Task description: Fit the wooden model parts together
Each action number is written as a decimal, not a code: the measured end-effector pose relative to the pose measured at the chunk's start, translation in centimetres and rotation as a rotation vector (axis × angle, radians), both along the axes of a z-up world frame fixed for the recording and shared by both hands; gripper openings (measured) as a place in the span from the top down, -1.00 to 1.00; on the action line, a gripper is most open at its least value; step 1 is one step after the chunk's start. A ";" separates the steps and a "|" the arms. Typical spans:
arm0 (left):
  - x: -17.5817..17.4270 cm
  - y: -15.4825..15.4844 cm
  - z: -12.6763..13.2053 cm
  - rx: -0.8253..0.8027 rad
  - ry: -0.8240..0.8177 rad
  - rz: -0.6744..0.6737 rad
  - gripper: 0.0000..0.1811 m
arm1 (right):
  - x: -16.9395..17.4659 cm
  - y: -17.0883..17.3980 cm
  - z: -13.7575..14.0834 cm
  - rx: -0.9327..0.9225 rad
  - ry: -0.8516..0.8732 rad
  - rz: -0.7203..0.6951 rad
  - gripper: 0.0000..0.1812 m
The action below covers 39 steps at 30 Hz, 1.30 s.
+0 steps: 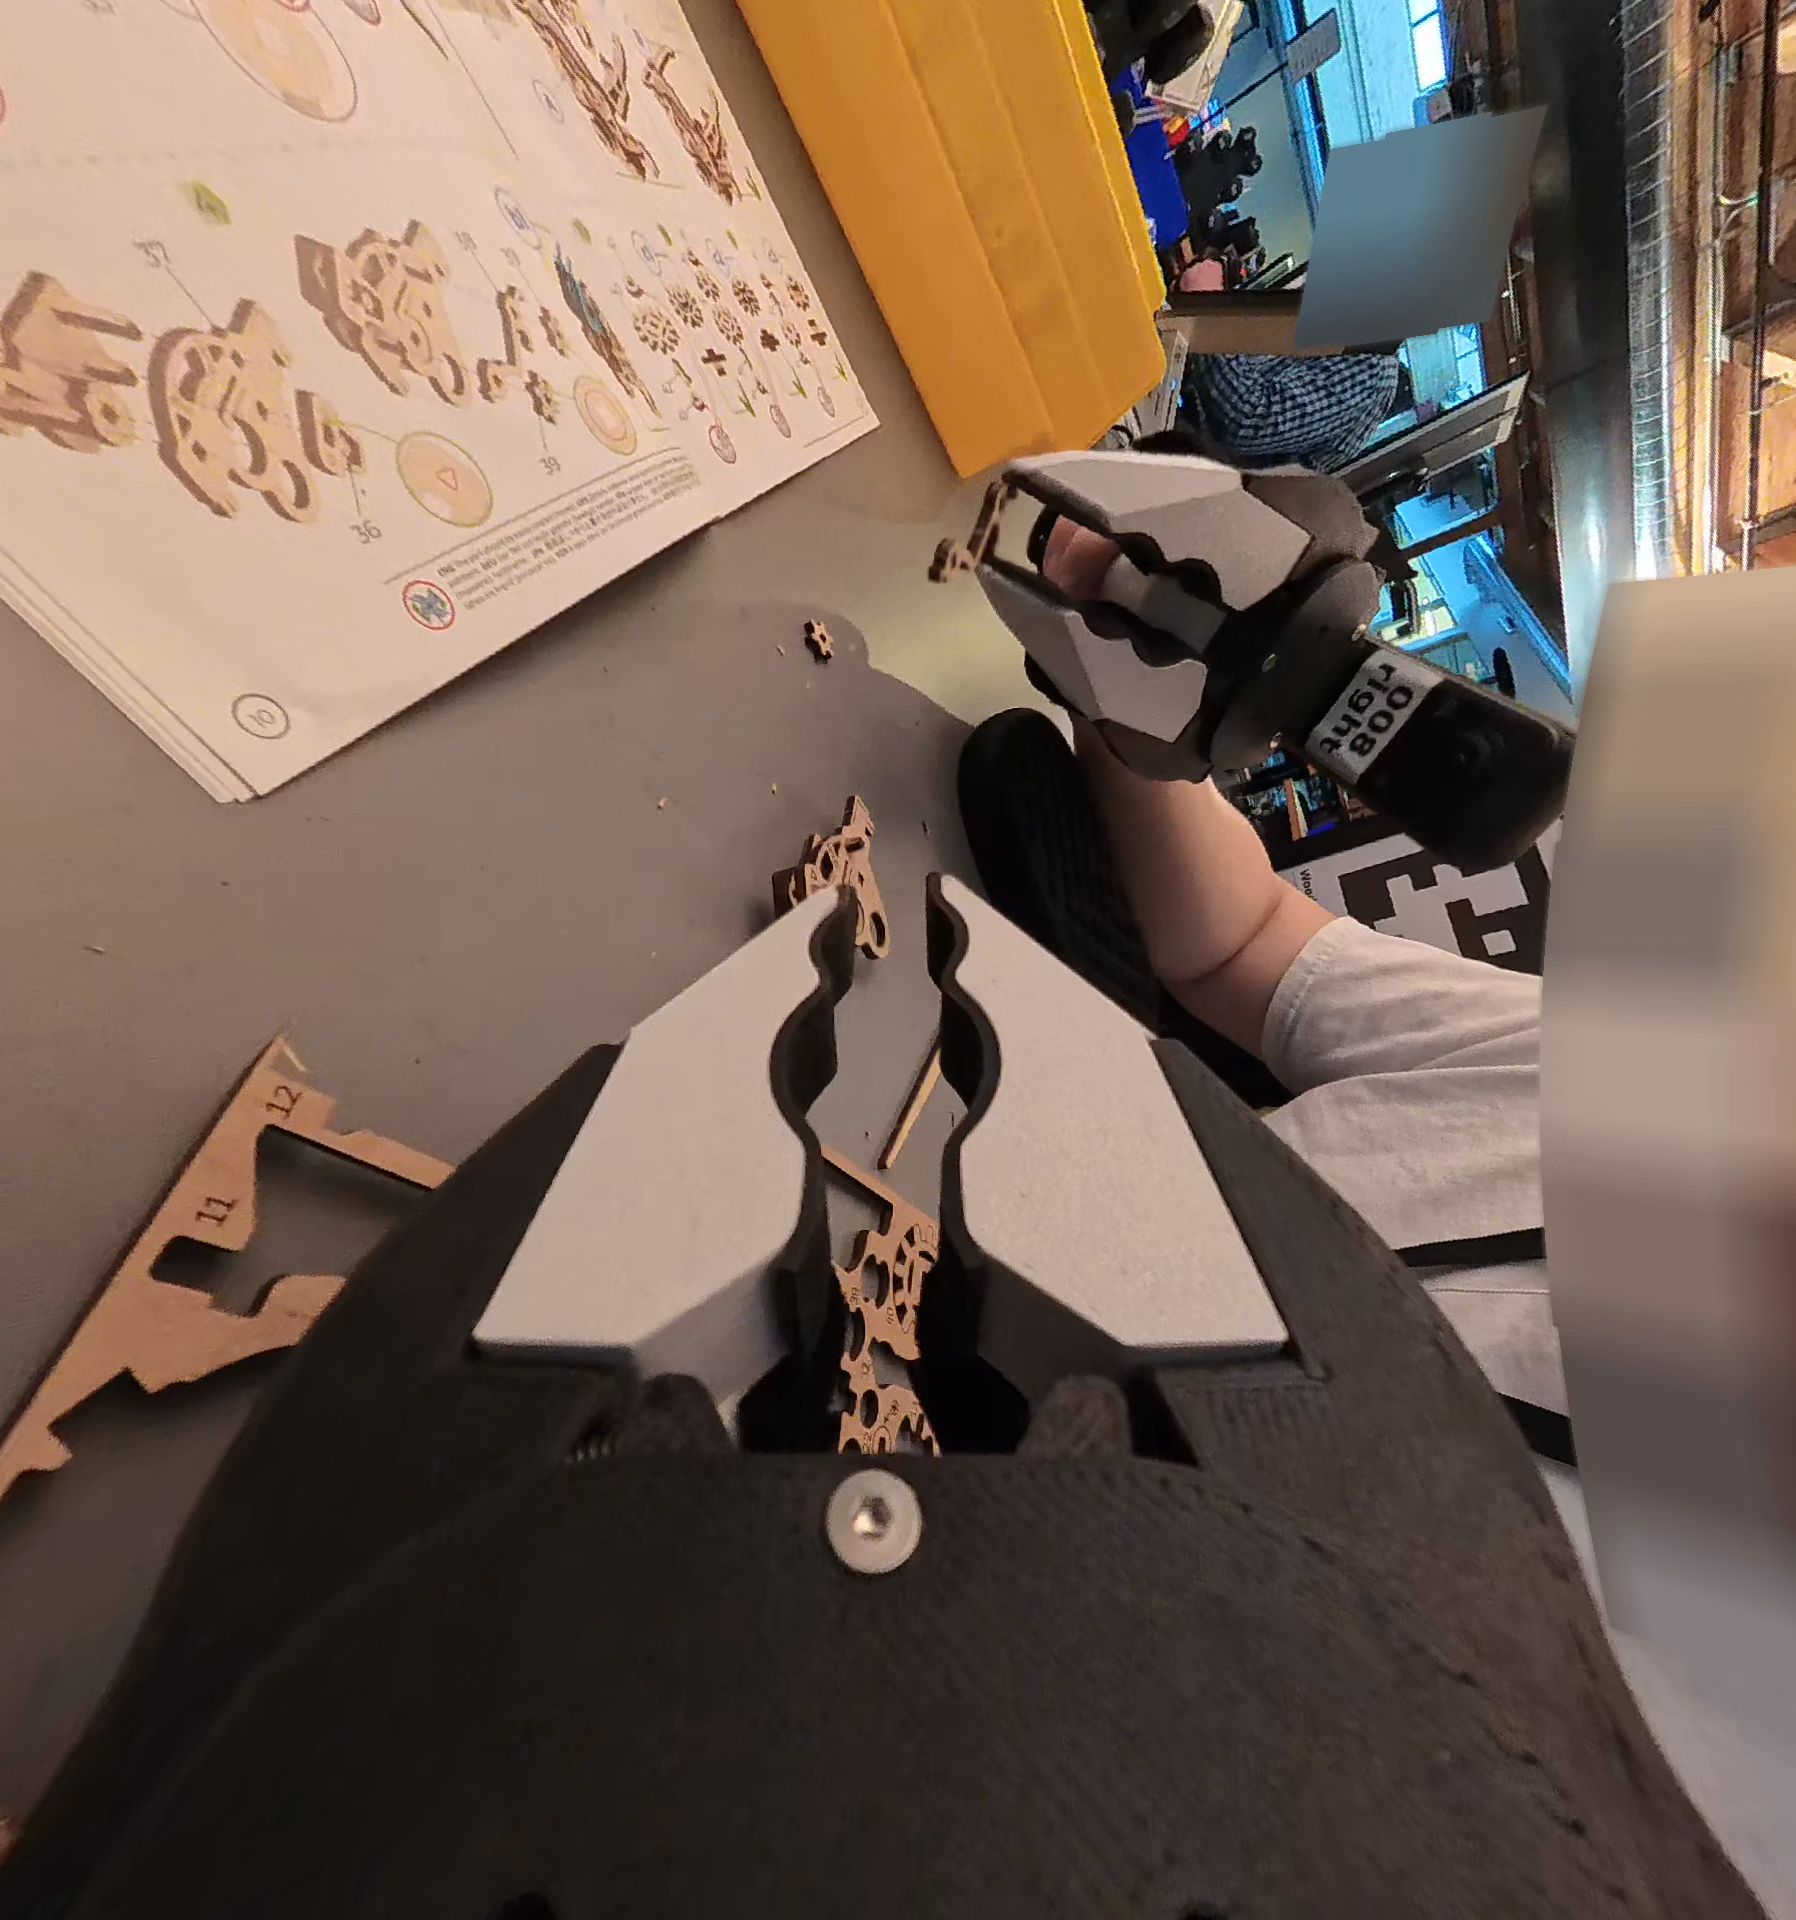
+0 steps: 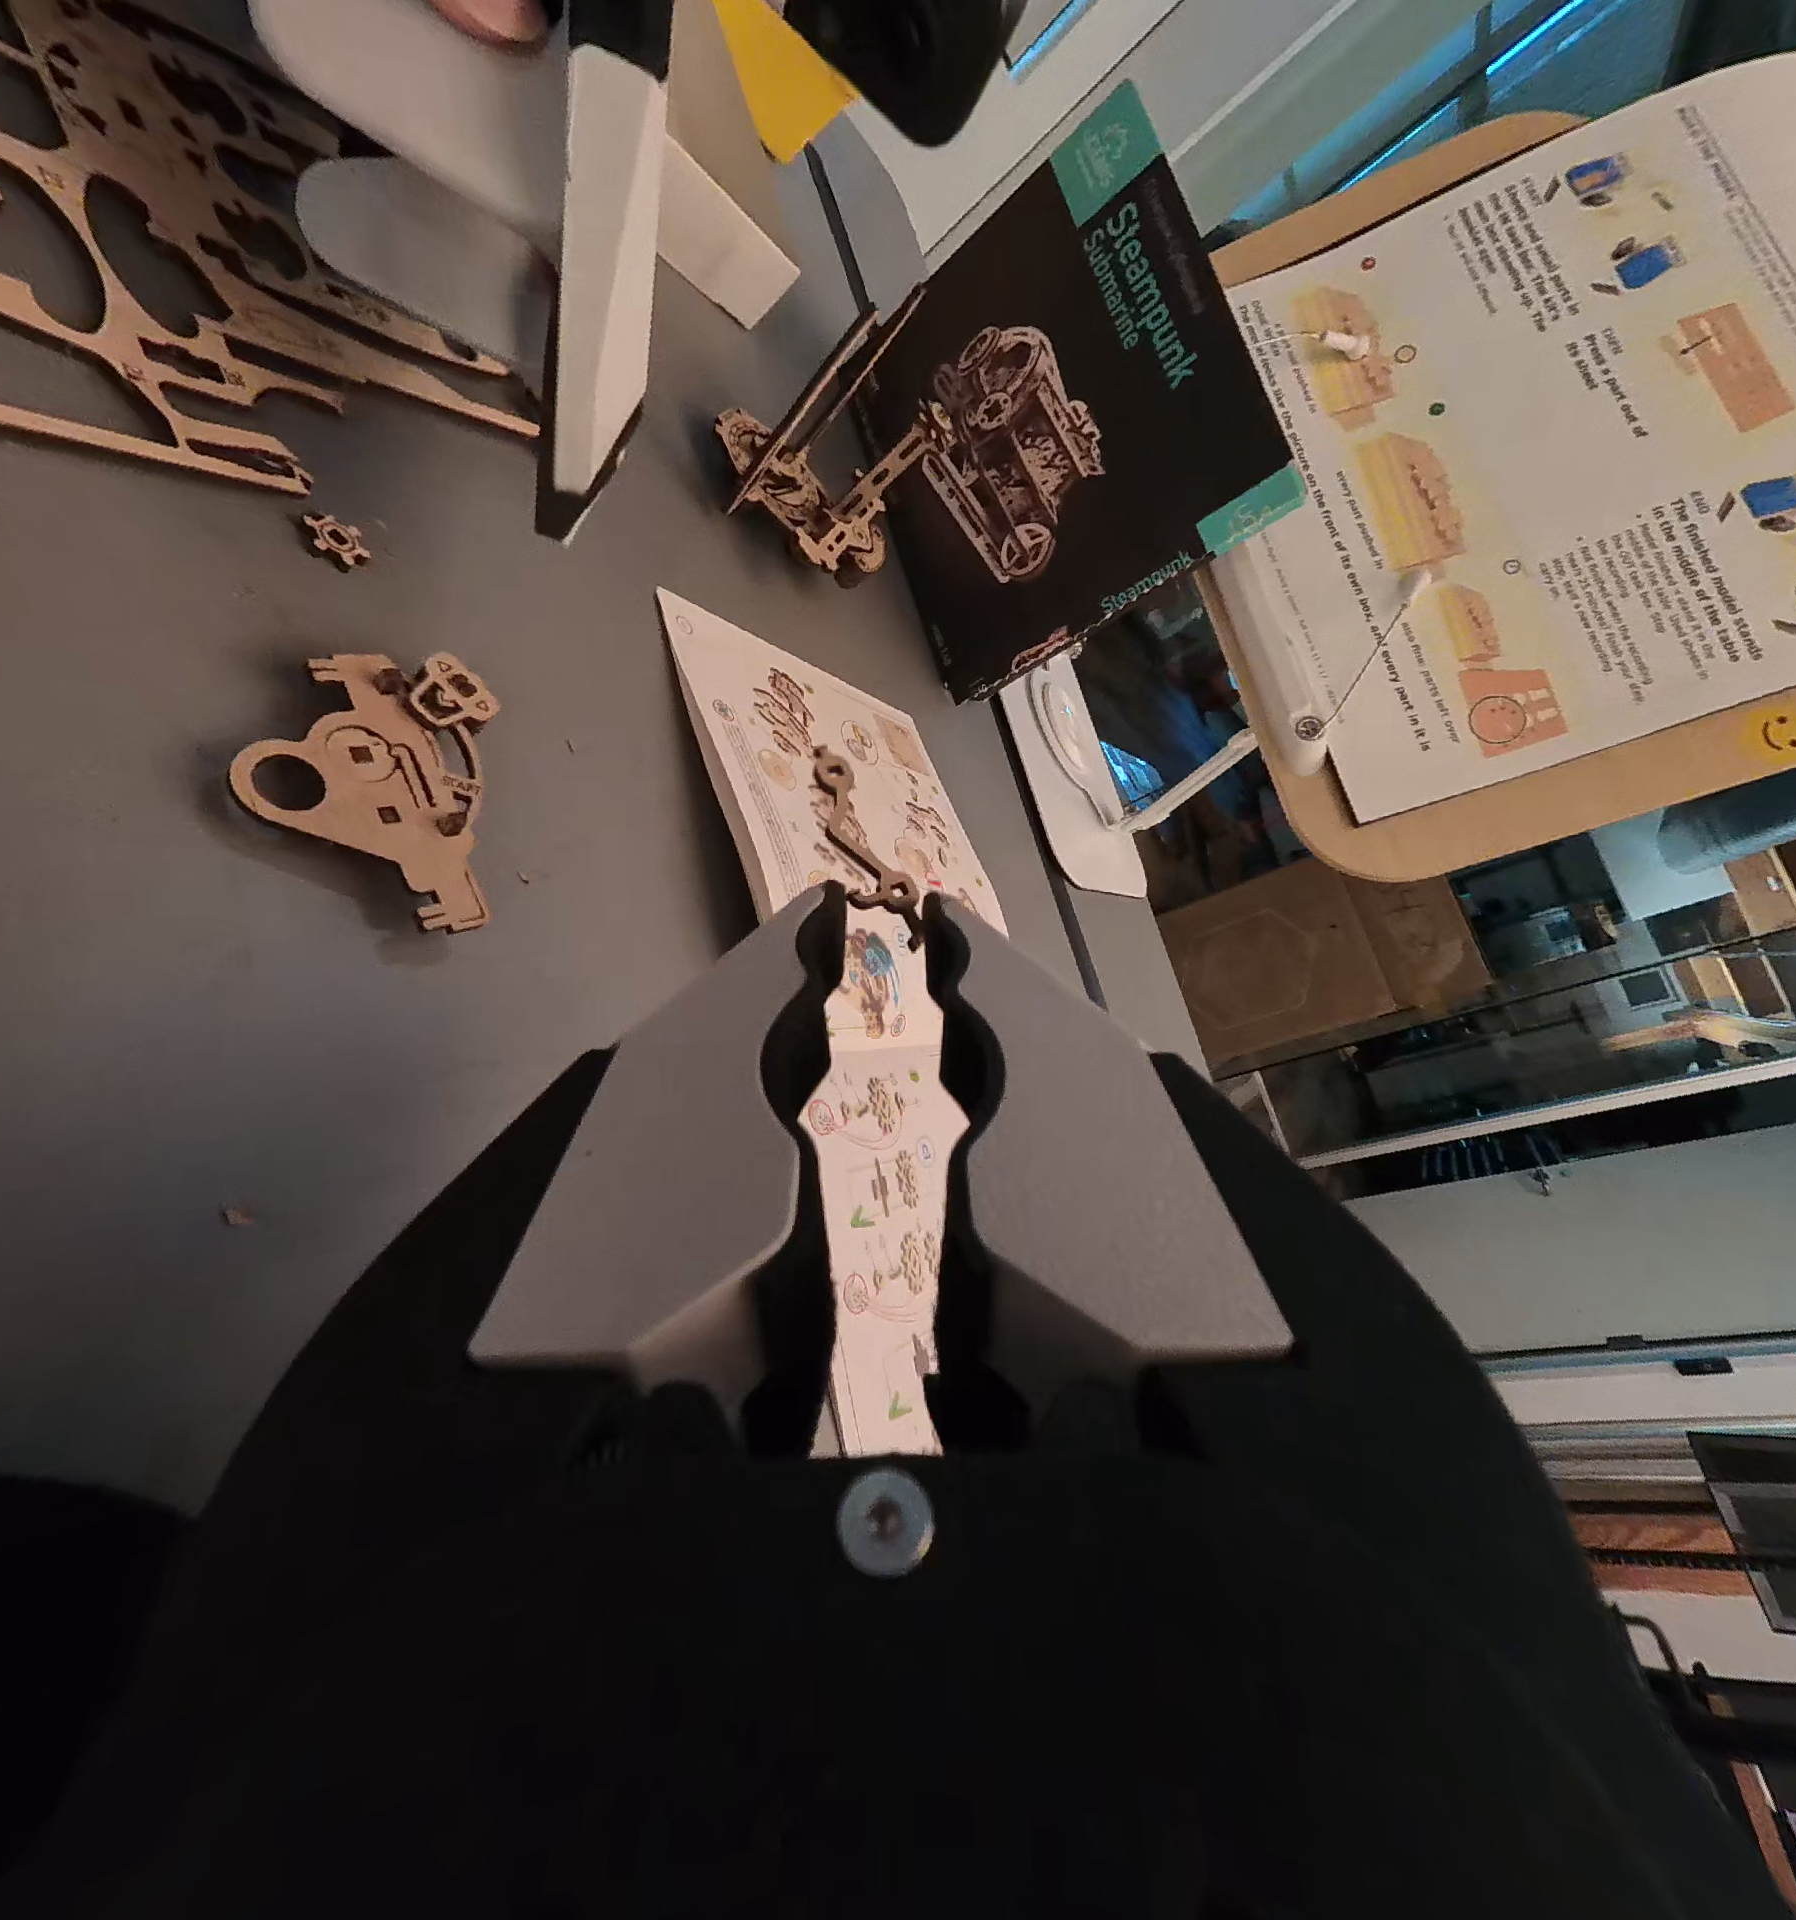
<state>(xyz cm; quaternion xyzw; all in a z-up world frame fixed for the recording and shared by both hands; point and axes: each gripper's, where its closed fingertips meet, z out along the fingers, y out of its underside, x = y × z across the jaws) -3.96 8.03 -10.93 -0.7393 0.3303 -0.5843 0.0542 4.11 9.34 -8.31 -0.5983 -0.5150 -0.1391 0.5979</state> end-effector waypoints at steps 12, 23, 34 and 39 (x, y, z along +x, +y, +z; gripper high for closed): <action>0.0 -0.3 -0.4 0.005 0.025 -0.019 0.88 | -0.1 -0.1 -0.1 0.002 -0.015 0.003 0.86; 0.0 -0.3 -0.6 0.004 0.035 -0.023 0.89 | -0.1 -0.1 -0.2 0.000 -0.023 0.002 0.86; -0.1 -0.4 -0.6 -0.001 0.034 -0.026 0.89 | -0.1 -0.3 -0.4 -0.004 -0.038 0.022 0.86; -0.1 -0.4 -0.6 -0.005 0.033 -0.025 0.89 | 0.1 -0.3 -0.2 -0.002 -0.029 0.019 0.86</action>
